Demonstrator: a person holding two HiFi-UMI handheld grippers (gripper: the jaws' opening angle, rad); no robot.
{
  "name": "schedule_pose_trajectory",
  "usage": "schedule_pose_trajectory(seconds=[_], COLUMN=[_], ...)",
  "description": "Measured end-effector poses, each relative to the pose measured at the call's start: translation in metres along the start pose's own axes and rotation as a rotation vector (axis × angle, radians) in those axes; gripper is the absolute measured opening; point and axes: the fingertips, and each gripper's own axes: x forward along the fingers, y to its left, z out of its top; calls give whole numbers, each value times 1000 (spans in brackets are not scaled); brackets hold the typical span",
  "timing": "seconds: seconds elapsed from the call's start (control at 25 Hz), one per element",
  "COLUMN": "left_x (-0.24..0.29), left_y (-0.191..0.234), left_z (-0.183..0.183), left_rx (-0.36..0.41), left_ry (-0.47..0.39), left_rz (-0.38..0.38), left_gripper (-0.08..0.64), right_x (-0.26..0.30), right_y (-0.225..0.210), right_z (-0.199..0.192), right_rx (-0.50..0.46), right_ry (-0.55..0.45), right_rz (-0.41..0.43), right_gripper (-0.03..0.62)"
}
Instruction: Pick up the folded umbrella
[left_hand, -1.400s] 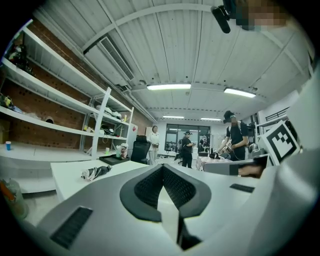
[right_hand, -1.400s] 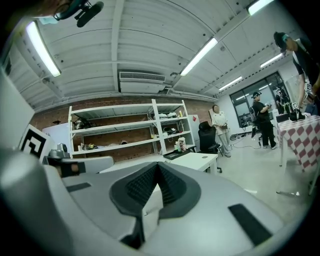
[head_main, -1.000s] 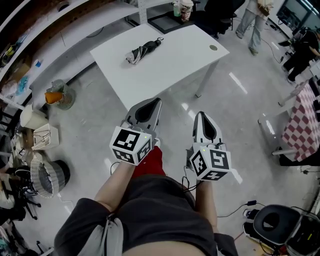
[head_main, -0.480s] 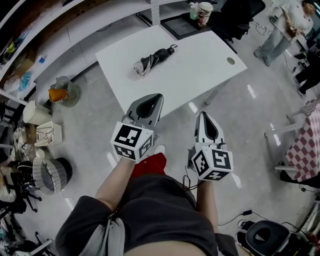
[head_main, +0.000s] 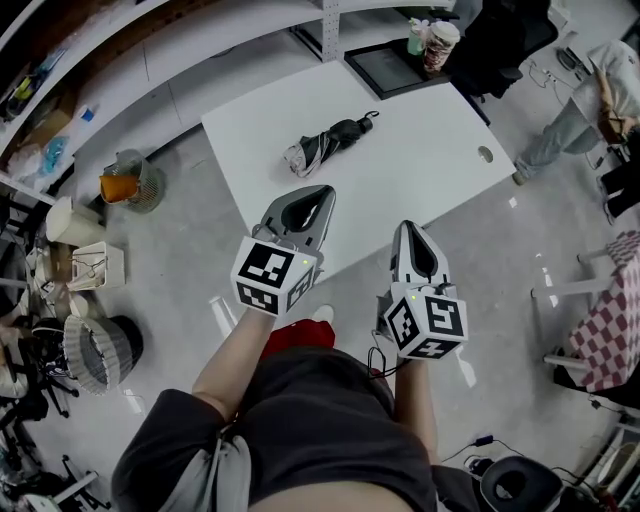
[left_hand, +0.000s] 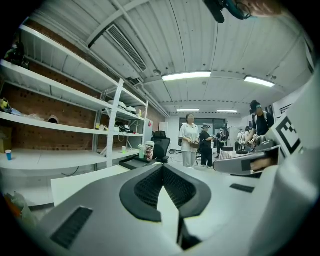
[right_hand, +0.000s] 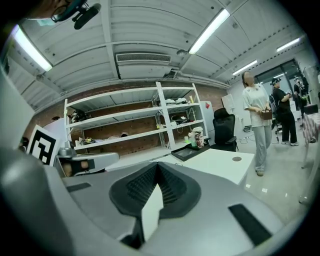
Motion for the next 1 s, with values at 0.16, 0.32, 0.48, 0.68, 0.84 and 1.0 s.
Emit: schedule_pose_trajectory(seconds=[0.16, 0.32, 0.48, 0.68, 0.84, 1.0], left_x=[13, 22, 25, 33, 40, 54], left_y=[18, 31, 43, 56, 67, 78], left_z=[-1, -5, -8, -13, -18, -27], left_rx=[-3, -6, -30, -28, 3, 11], left_ry=[13, 32, 43, 79, 112, 155], left_rz=[4, 3, -3, 3, 27, 34], left_gripper=[12, 12, 14, 15, 17, 18], right_x=[22, 37, 49, 56, 60, 67], right_y=[2, 4, 11, 18, 19, 16], right_z=[3, 1, -1, -2, -2, -3], right_rx=[-10, -13, -20, -25, -20, -19], right_ry=[9, 23, 34, 45, 54, 64], right_rz=[7, 16, 27, 46, 54, 66], right_gripper=[18, 18, 18, 18, 18, 18])
